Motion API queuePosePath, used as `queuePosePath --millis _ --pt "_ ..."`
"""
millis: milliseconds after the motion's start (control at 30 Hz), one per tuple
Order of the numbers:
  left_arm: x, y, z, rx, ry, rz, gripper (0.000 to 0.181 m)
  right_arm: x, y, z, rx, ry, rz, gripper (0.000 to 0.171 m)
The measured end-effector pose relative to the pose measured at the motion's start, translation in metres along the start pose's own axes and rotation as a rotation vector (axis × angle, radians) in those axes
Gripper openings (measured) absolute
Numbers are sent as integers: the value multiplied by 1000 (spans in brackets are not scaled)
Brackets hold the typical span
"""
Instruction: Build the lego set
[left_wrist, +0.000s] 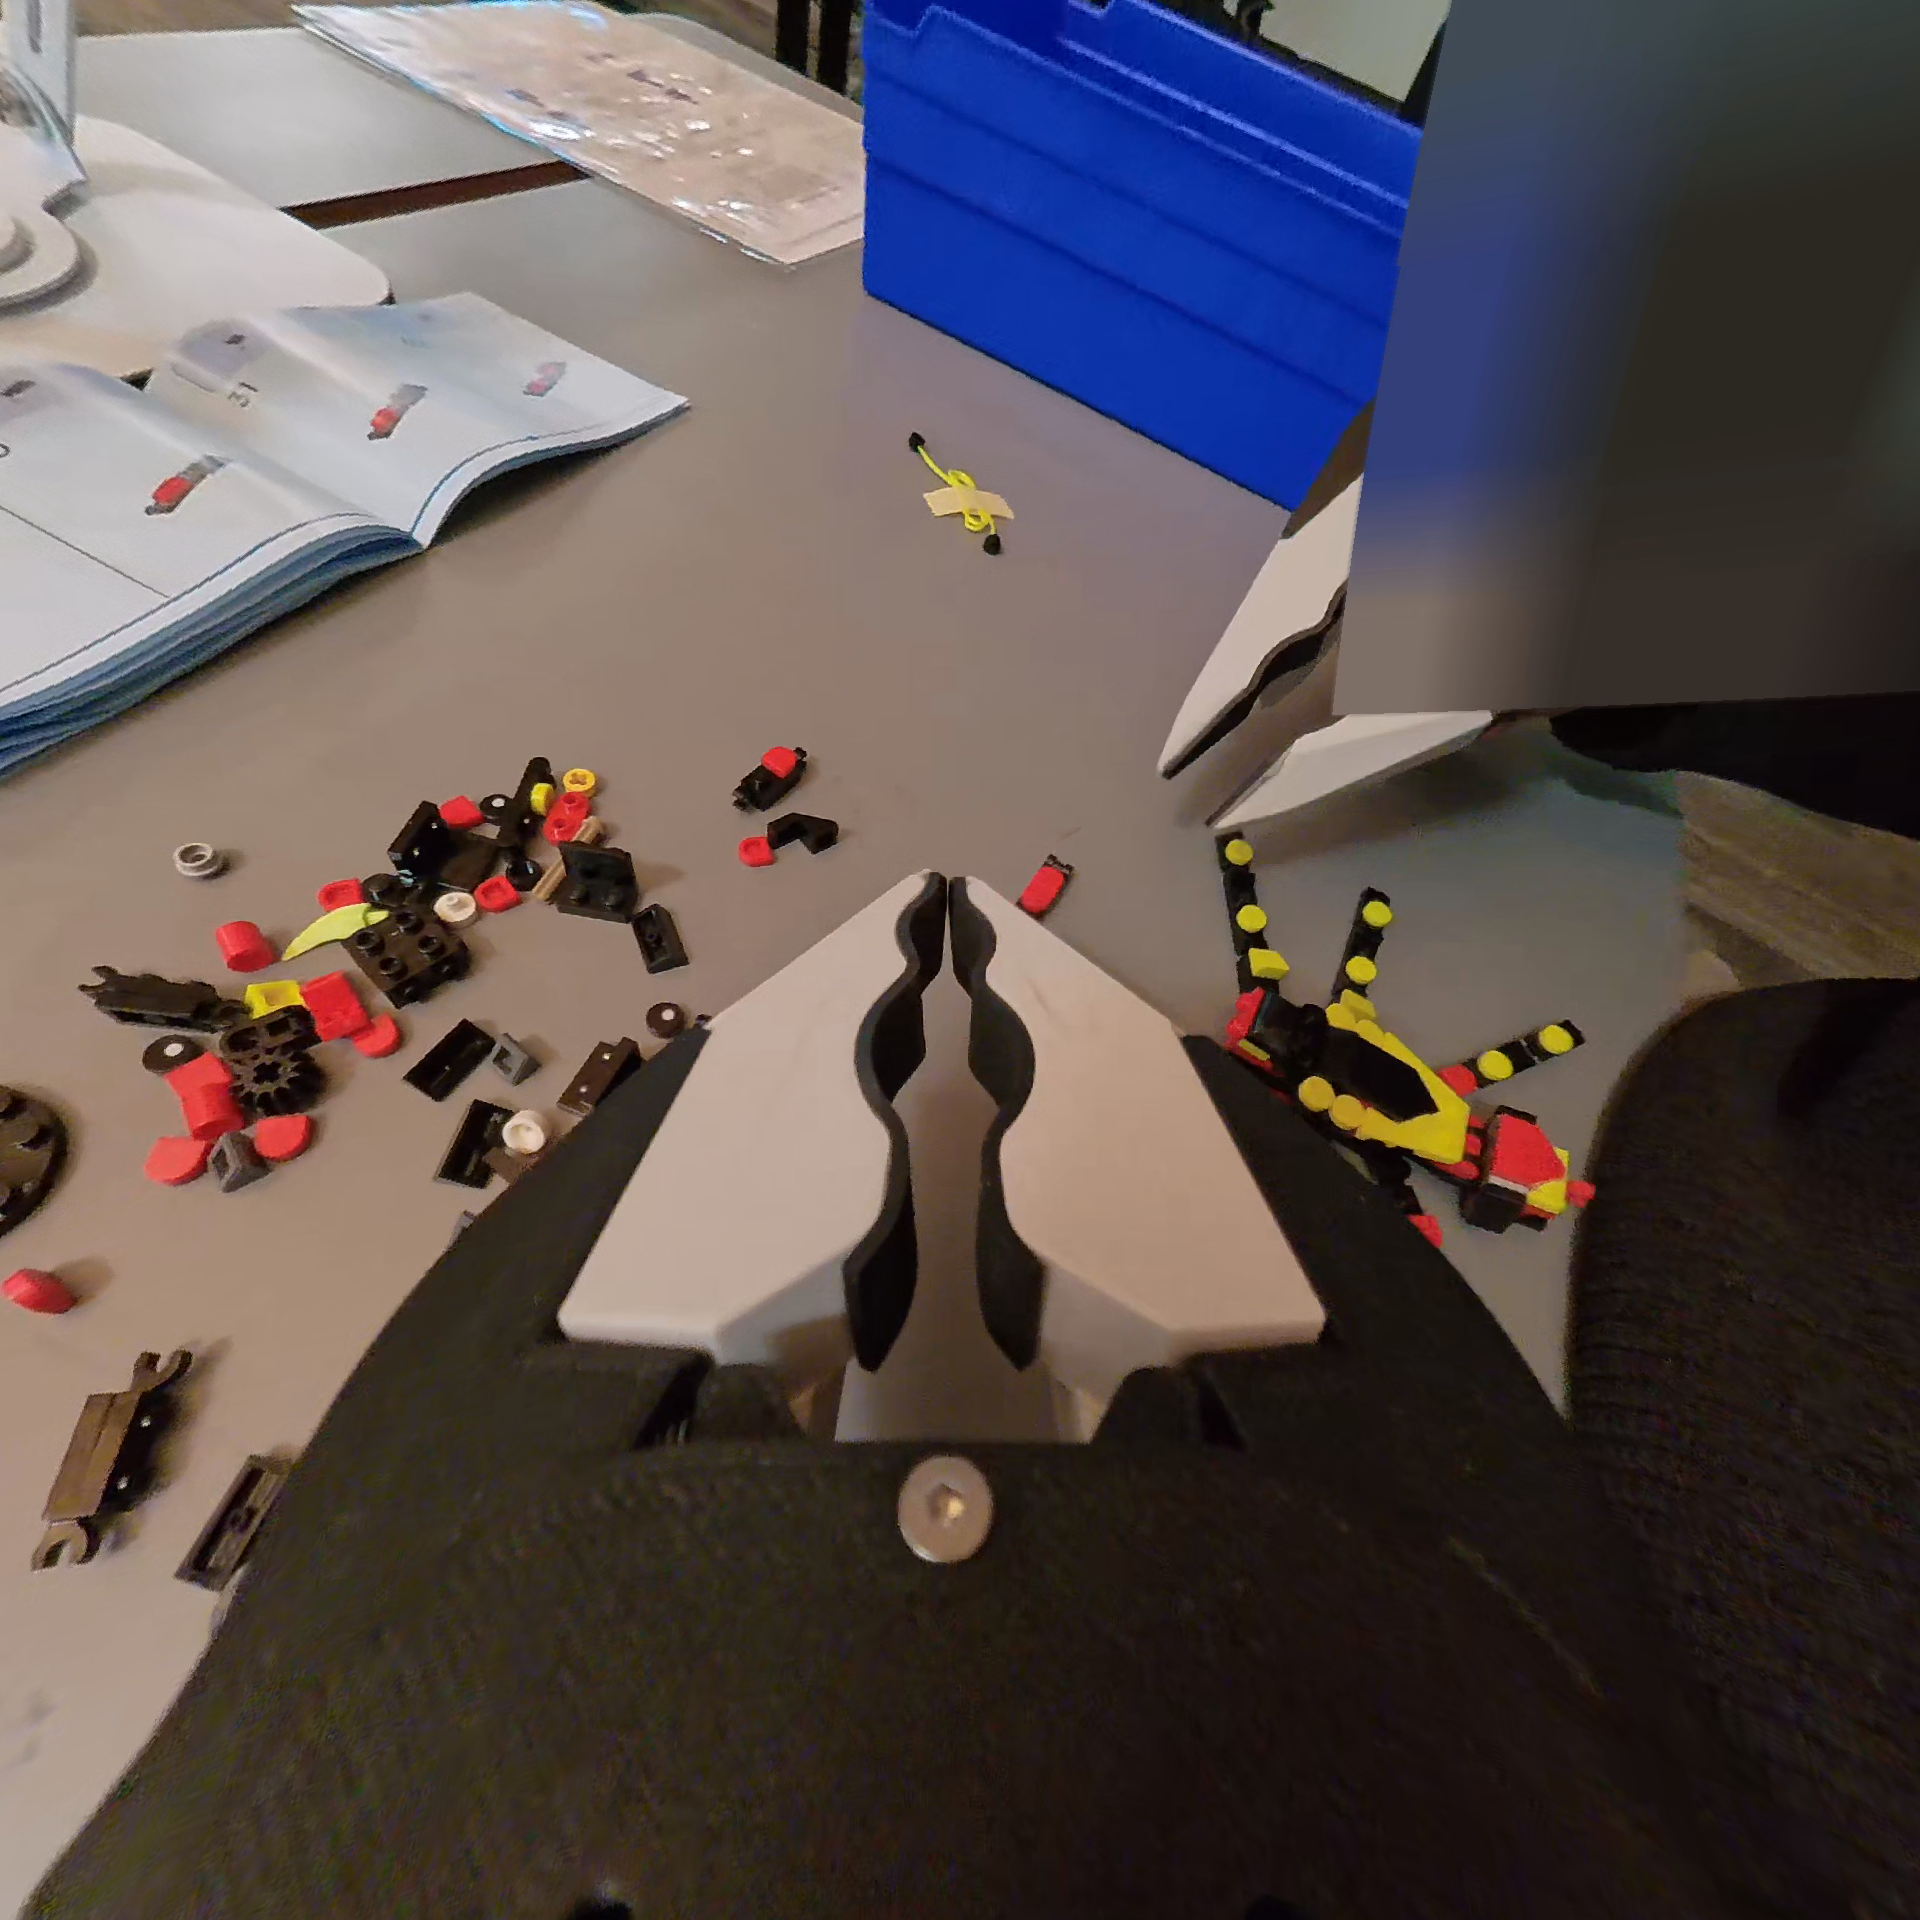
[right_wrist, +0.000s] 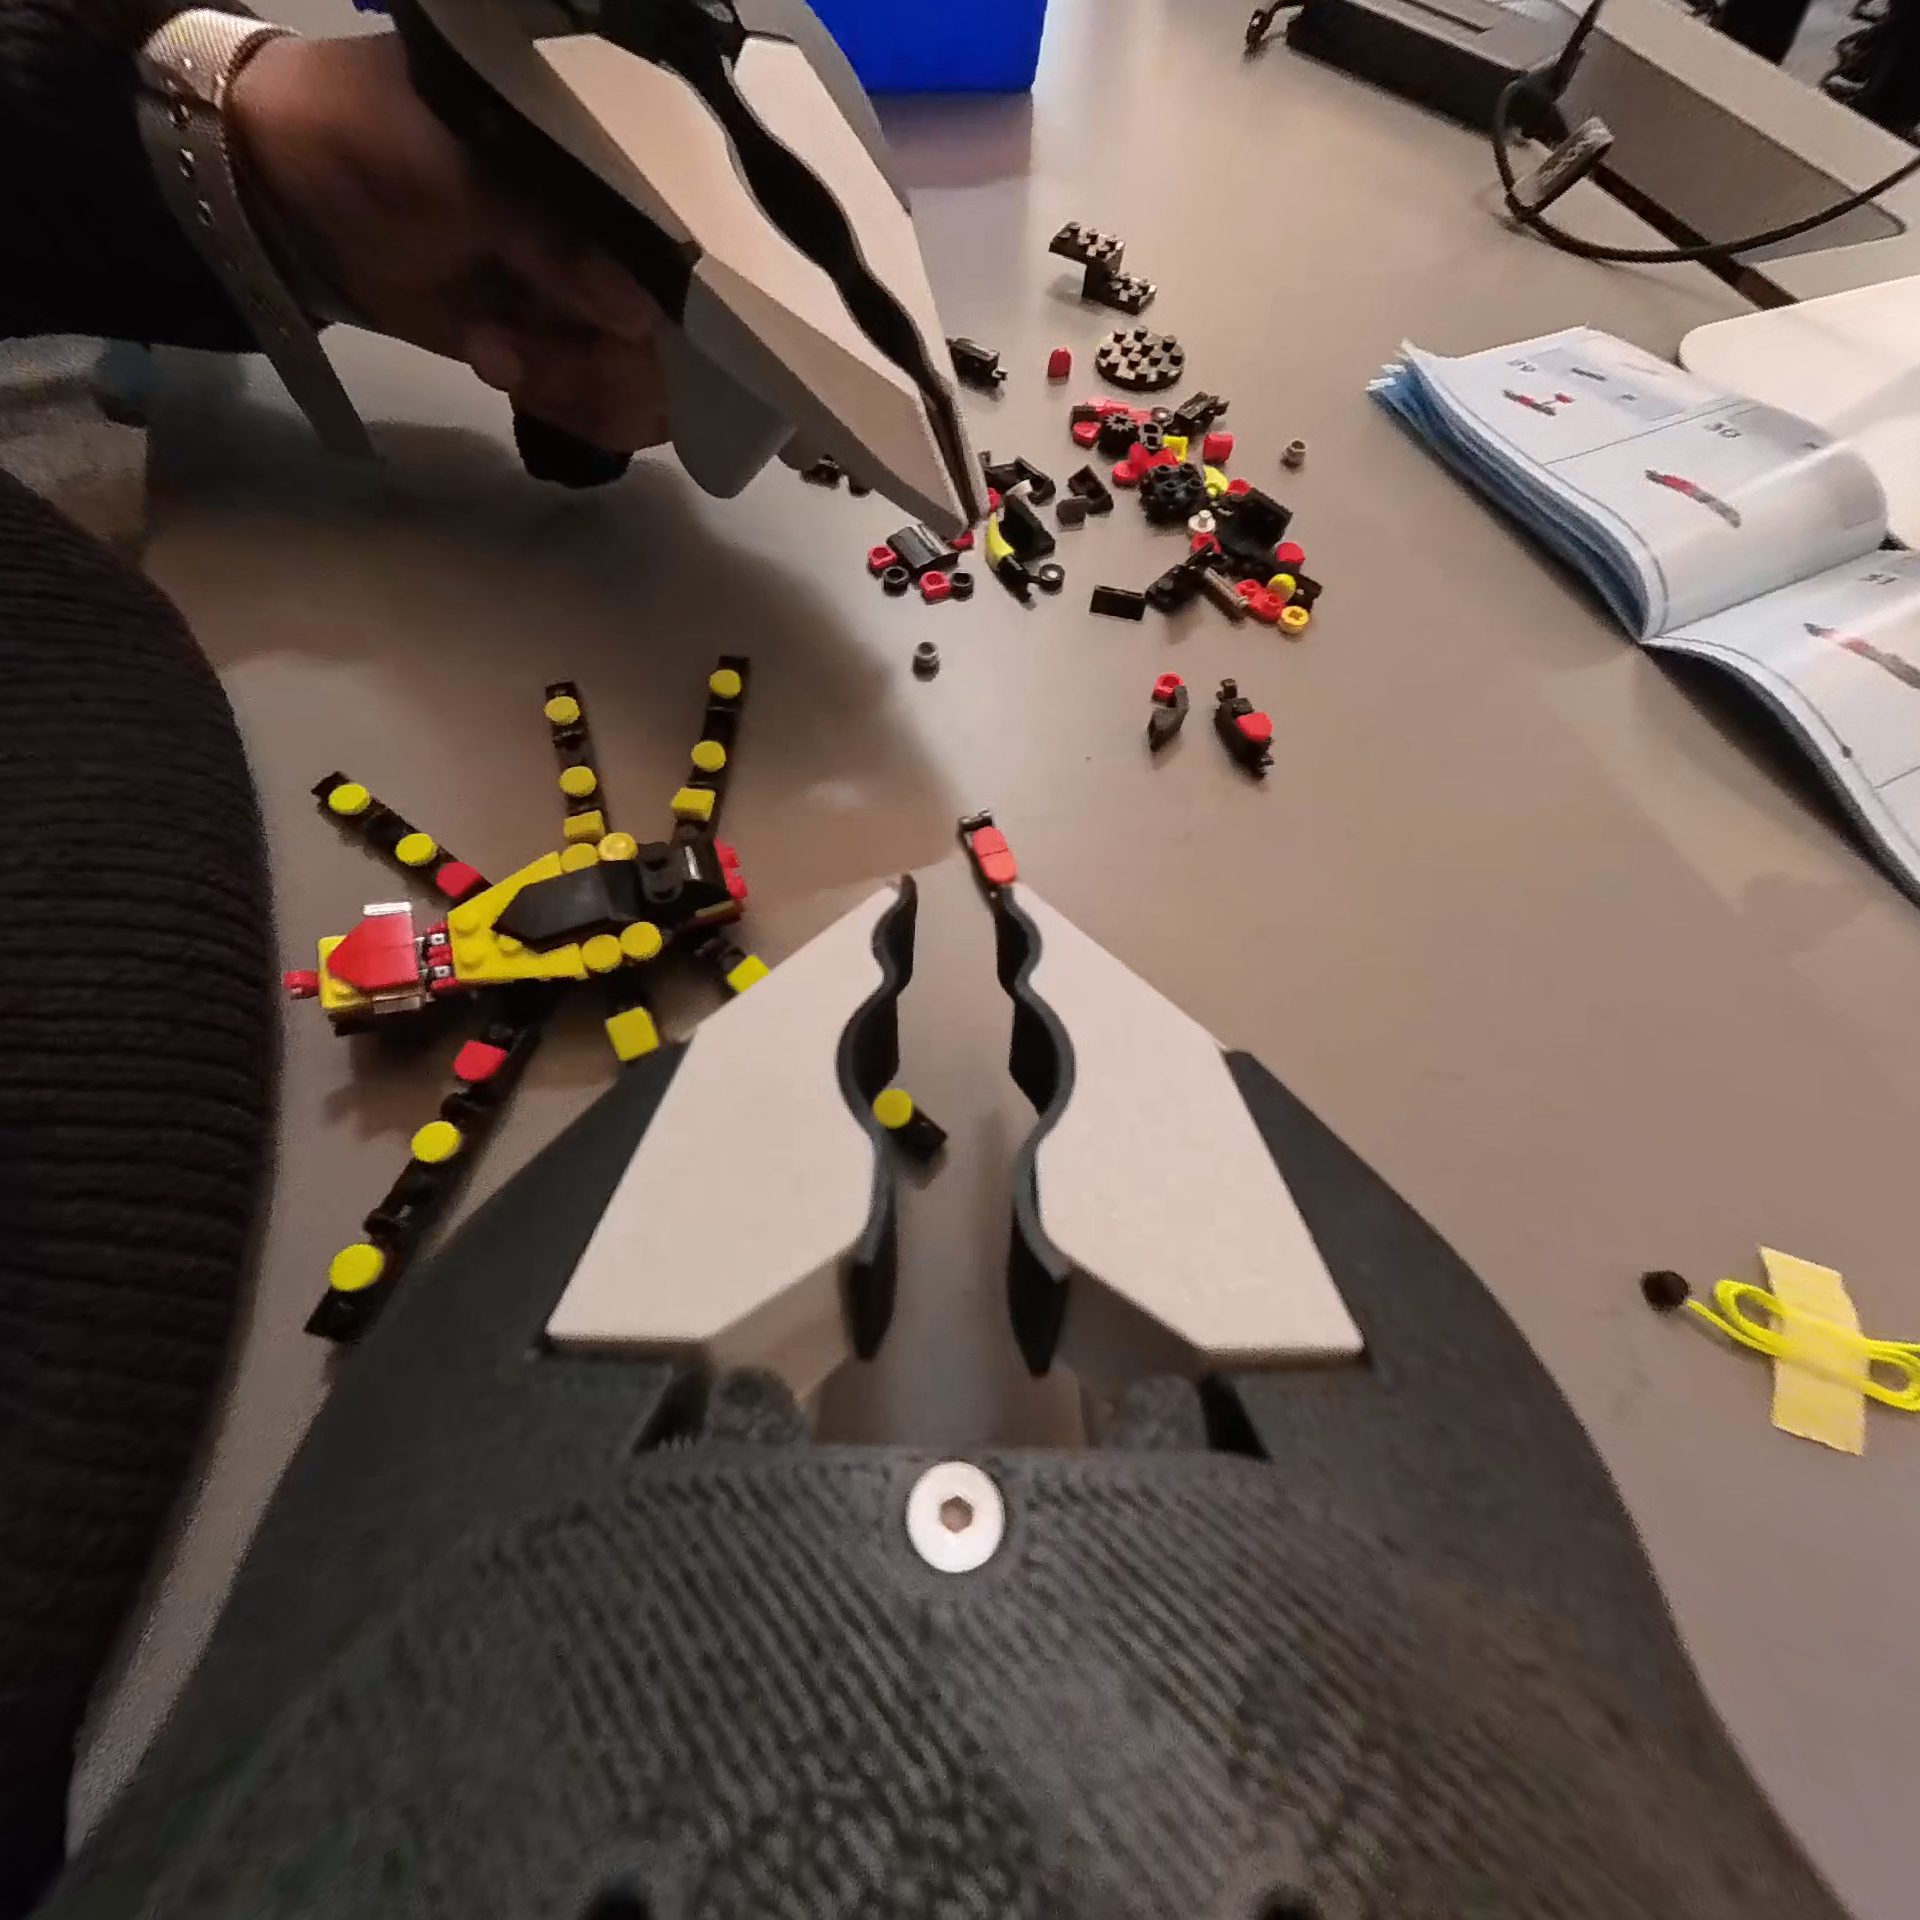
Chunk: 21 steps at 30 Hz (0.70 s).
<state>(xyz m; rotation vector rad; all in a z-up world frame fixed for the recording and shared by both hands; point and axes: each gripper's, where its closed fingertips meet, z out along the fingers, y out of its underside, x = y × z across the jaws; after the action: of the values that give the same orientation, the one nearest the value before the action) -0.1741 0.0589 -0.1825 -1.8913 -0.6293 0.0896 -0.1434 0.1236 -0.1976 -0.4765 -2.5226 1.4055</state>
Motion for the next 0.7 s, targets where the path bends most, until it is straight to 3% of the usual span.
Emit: queuePosePath --millis 233,433,700 --pt "-8 4 2 -16 -13 -26 0 19 3 -3 49 -17 172 25" --pt "-14 3 1 -7 -5 -94 3 20 4 -1 40 -18 189 25" --pt "-1 14 10 -96 -10 41 5 20 7 2 14 -26 197 26"
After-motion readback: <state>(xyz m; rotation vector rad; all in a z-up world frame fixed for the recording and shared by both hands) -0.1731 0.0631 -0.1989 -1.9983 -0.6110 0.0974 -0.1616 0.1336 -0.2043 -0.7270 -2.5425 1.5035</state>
